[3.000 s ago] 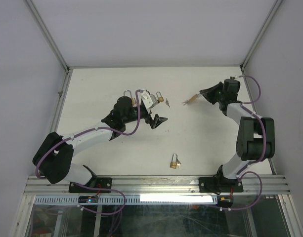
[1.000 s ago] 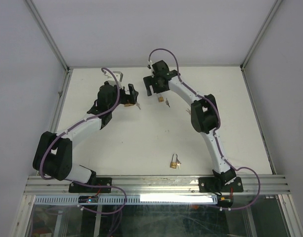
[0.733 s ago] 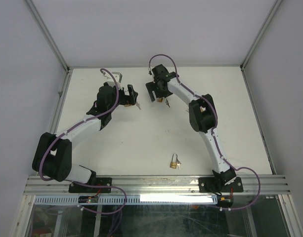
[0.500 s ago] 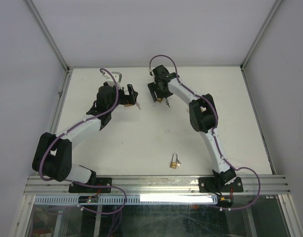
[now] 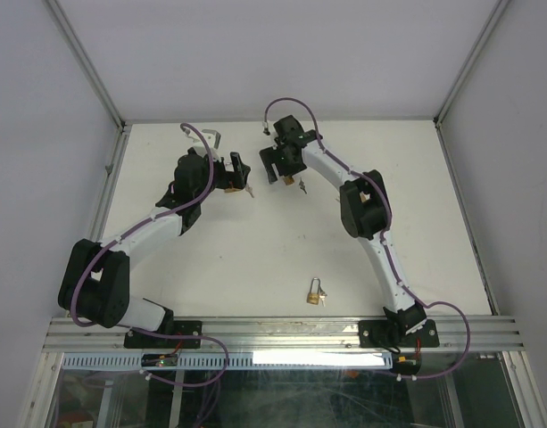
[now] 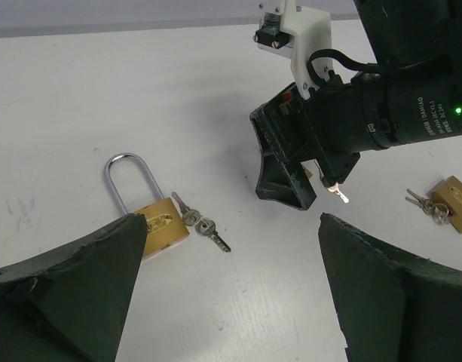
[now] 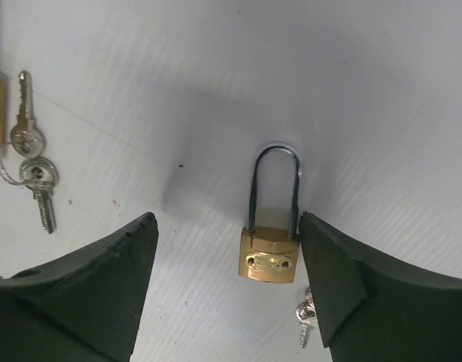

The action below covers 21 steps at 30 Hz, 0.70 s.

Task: Unlock with the key
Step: Pick up the key from the center of the board.

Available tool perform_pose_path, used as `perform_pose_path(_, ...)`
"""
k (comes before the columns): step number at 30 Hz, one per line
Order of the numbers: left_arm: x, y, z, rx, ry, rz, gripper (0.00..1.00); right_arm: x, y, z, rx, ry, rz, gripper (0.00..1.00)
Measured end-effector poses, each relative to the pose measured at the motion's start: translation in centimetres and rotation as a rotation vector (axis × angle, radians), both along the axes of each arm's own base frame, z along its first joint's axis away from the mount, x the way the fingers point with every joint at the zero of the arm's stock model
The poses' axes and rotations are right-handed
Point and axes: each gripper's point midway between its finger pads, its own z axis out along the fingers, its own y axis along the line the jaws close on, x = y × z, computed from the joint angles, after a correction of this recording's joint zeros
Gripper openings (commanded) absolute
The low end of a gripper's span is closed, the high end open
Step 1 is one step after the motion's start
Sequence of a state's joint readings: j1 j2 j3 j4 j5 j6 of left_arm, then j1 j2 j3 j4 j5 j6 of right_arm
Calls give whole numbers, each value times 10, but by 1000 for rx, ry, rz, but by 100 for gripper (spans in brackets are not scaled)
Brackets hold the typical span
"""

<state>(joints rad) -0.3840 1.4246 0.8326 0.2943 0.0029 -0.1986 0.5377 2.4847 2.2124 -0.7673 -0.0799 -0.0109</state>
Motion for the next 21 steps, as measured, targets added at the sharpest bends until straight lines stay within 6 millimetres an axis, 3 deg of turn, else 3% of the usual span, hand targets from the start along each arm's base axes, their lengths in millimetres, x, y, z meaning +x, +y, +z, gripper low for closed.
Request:
perform_pose_path(9,0,-1,0,-2,-1,-6,99,-1,9,-1,14,-11,55,71)
perform_pose_path(13,0,-1,1,-2,-1,-7,99,-1,3,-2,-4,-21,97,62)
perform_pose_path(21,-2,-4,1,-7,-3,-25,99,-1,-17,-3,-42,-2,135,58)
